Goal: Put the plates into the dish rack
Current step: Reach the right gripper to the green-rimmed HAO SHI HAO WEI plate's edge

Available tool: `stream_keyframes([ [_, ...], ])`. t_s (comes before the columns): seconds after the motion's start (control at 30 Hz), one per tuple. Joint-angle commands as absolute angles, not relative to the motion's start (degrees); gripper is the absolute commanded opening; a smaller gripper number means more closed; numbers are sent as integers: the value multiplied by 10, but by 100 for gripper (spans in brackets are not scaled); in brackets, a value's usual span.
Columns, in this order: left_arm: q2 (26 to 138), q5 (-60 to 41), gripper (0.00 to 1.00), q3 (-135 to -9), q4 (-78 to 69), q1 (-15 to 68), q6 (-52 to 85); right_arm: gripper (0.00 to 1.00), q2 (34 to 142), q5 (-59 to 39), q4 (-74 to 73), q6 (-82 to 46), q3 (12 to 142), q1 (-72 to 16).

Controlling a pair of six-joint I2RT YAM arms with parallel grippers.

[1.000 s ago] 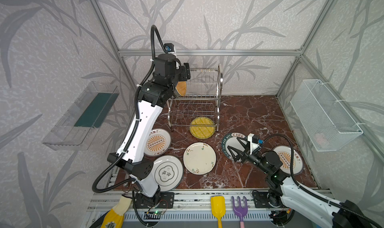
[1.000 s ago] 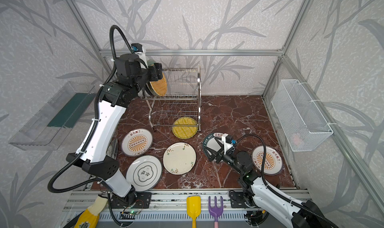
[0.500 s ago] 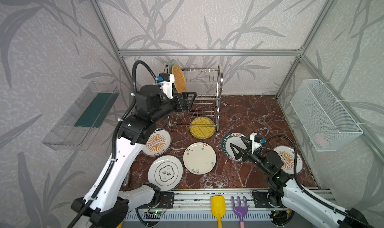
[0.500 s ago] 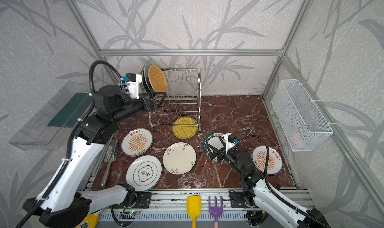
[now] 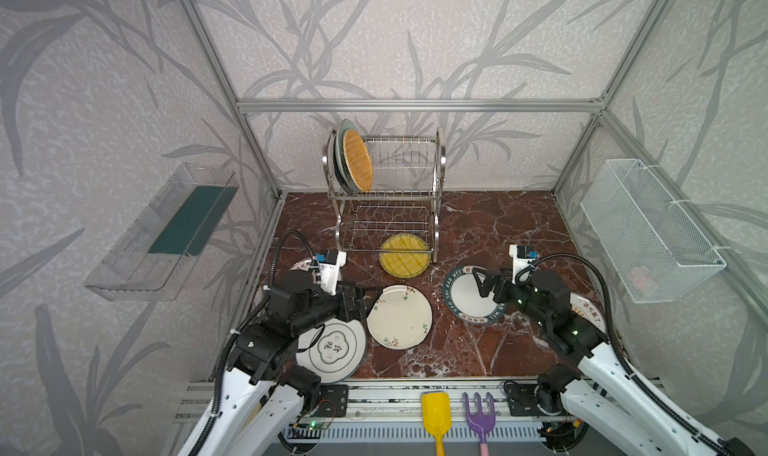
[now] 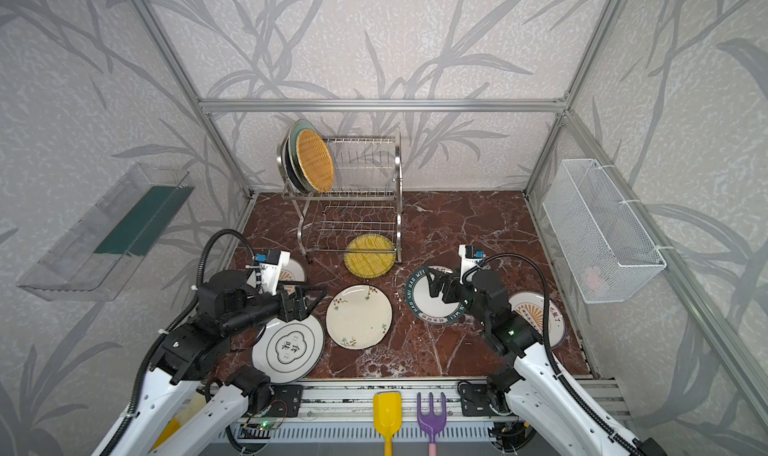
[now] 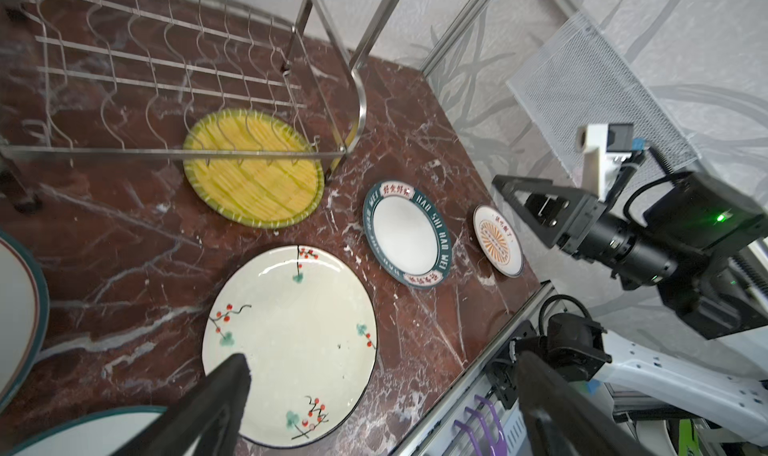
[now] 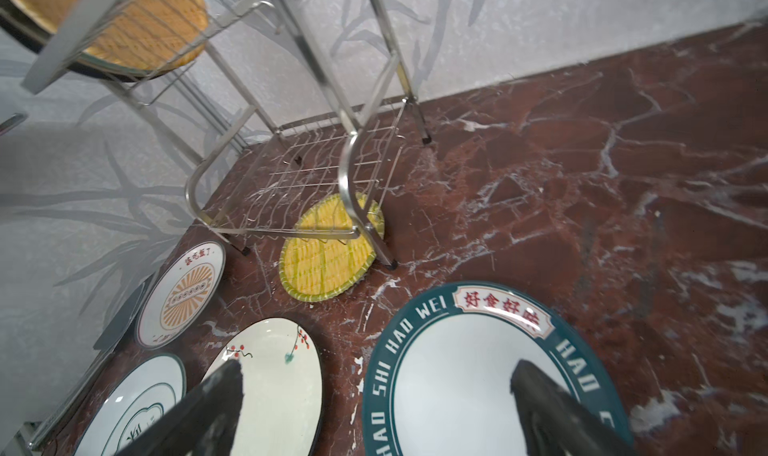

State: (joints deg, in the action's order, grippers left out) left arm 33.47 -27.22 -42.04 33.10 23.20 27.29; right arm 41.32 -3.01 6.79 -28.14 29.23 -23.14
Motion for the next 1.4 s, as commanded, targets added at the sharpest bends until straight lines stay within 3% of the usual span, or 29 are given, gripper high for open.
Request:
stream_keyframes([
  [0.0,350,-305,99,-400,300,231,262,100,426,-113,174,-334,266,-155],
  [0.17,379,-364,99,-400,273,209,270,91,449,-176,160,-342,232,-55],
  [0.4,380,-405,99,-388,248,190,286,85,558,-179,108,-322,229,-28],
  [0.73,358,-398,99,-383,250,187,288,84,627,-189,24,-329,211,-16],
  [1.2,355,-391,99,-383,248,185,292,44,716,-227,-29,-353,211,-15],
  [1.37,352,-391,99,-382,250,184,293,35,730,-216,-33,-362,207,-15],
])
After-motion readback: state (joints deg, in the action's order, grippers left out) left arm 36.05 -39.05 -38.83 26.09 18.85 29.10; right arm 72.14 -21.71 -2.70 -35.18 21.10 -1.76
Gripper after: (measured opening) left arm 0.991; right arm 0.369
